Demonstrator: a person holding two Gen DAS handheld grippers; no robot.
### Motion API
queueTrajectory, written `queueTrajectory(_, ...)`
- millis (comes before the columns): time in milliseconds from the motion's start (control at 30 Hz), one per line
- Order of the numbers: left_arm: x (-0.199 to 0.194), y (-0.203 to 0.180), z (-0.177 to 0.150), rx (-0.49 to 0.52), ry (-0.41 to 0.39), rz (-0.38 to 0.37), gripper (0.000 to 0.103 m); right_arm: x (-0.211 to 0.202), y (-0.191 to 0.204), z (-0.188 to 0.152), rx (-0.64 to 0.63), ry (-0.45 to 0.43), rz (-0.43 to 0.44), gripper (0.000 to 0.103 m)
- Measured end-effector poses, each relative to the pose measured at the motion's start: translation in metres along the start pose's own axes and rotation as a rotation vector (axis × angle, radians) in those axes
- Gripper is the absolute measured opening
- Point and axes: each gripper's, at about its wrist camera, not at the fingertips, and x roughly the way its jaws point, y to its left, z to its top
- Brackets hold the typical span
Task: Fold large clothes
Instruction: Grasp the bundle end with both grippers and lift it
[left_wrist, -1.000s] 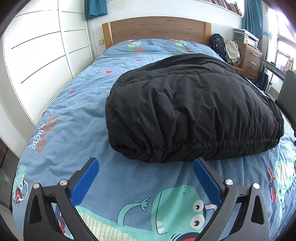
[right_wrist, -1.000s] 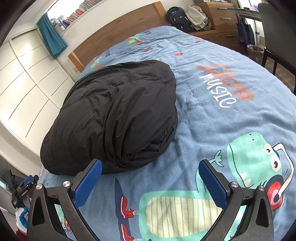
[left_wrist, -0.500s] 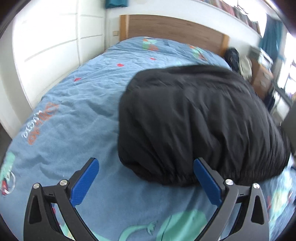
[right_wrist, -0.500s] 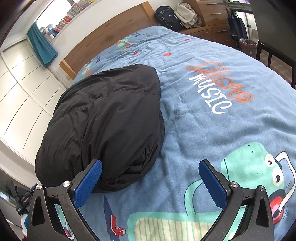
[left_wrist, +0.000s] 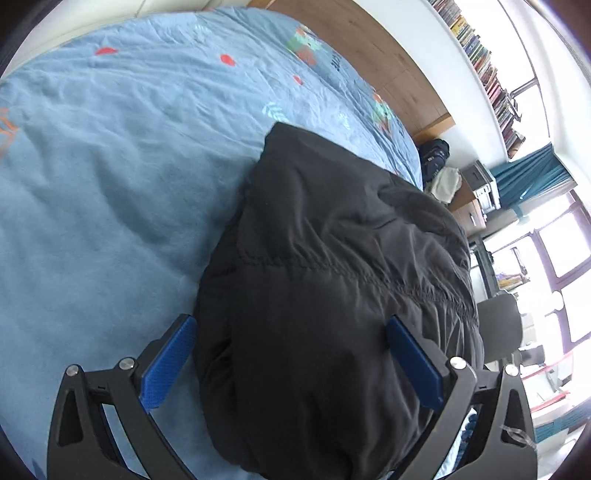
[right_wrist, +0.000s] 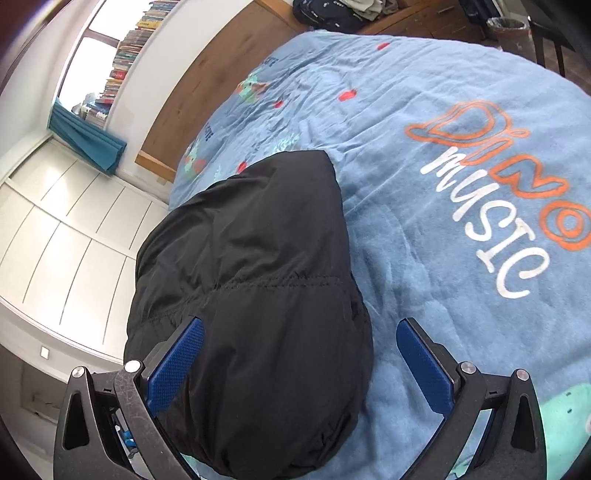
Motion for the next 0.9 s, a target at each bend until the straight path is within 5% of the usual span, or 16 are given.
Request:
queueTrajectory(367,0.04,0.028,0.008,-0.039,0.084,-0.117,0.103,0.068,-0.033,-0.003,0.116,0.197,0.12,0.102)
queueTrajectory(667,0.089,0.037,0.024,-0.077,0.201,-0.203,0.103,0.099,-0.029,0.008,0.105,0.261,0.193,0.102)
queueTrajectory(900,0.103,0.04,0.02,-0.066,0.211,-0.223,0.103,0.117,-0.019,0.004,0.076,0.312,0.239,0.102)
